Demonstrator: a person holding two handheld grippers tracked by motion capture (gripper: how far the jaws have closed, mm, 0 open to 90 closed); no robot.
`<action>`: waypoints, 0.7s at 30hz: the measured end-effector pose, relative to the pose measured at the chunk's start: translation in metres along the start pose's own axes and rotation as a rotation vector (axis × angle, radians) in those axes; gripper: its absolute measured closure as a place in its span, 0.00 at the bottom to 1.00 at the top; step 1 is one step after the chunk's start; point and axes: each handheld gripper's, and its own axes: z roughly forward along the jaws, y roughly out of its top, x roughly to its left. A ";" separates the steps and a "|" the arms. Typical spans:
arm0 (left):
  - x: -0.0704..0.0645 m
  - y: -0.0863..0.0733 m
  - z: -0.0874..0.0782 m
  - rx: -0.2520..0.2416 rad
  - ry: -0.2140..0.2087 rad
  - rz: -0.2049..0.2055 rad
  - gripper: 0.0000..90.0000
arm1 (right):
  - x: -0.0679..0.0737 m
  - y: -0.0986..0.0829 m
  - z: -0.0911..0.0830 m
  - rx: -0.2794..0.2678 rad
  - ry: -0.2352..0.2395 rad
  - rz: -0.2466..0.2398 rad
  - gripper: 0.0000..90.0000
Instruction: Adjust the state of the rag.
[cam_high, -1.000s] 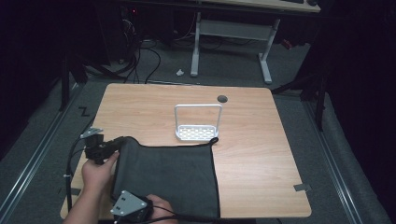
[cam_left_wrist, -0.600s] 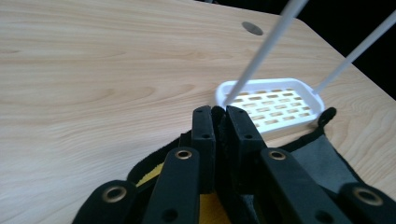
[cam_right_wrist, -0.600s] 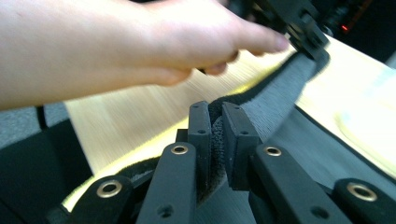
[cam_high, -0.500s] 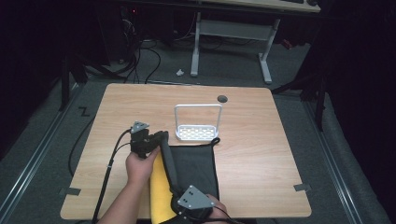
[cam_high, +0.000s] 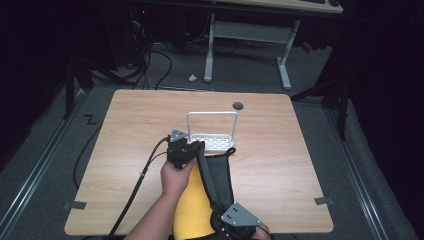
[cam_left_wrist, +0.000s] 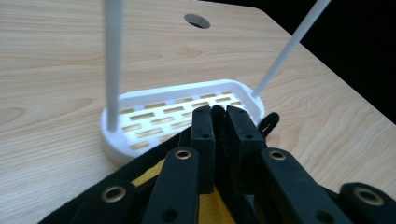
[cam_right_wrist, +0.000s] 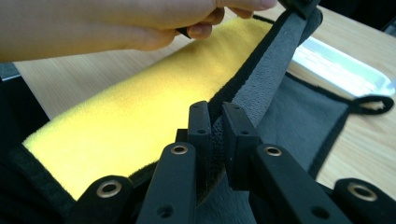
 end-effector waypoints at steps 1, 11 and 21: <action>-0.002 0.000 0.001 0.001 0.000 0.004 0.91 | -0.001 -0.002 -0.001 0.001 -0.001 0.004 0.92; -0.019 -0.003 0.018 0.037 -0.008 0.040 0.91 | -0.007 -0.012 -0.005 0.031 -0.008 0.024 0.92; -0.033 0.001 0.015 0.055 -0.049 0.065 0.90 | 0.002 -0.017 -0.022 0.011 0.013 0.018 0.91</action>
